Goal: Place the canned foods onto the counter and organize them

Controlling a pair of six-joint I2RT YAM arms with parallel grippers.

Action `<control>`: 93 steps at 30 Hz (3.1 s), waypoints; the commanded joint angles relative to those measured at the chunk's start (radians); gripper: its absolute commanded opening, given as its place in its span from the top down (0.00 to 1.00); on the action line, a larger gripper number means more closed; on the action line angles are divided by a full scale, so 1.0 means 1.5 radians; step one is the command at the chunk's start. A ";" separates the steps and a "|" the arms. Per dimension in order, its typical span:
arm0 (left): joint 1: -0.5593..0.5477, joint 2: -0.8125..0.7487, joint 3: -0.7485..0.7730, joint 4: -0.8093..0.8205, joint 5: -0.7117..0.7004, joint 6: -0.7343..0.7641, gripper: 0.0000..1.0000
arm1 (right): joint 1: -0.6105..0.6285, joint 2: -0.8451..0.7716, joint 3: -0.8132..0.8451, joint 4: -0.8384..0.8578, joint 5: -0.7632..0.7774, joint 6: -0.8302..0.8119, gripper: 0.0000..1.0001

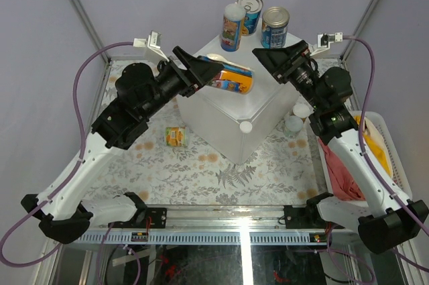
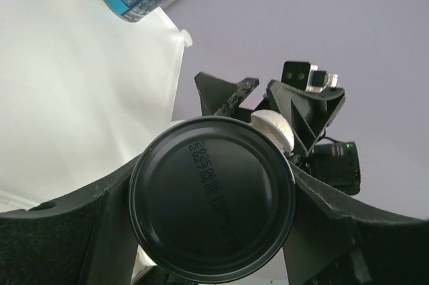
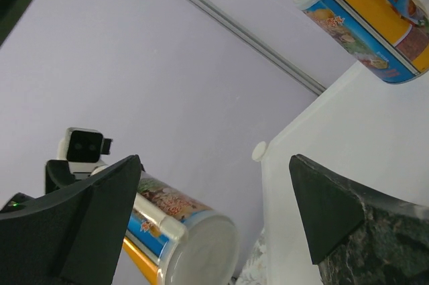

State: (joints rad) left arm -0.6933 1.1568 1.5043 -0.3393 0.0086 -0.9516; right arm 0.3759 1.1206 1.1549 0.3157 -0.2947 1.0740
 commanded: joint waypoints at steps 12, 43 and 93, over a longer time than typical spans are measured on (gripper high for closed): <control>0.031 0.025 0.013 0.292 -0.028 -0.088 1.00 | -0.009 -0.042 -0.098 0.235 0.056 0.206 0.01; 0.065 0.079 0.030 0.376 0.010 -0.173 1.00 | -0.002 -0.014 -0.122 0.276 0.038 0.214 0.01; 0.066 0.073 -0.026 0.395 0.010 -0.185 1.00 | 0.109 0.098 0.028 0.273 0.149 0.072 0.24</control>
State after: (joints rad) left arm -0.5991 1.3281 1.4513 0.0975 0.0269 -1.2476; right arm 0.5377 1.2713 1.1320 0.6872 -0.1139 1.2610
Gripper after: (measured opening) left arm 0.655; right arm 0.860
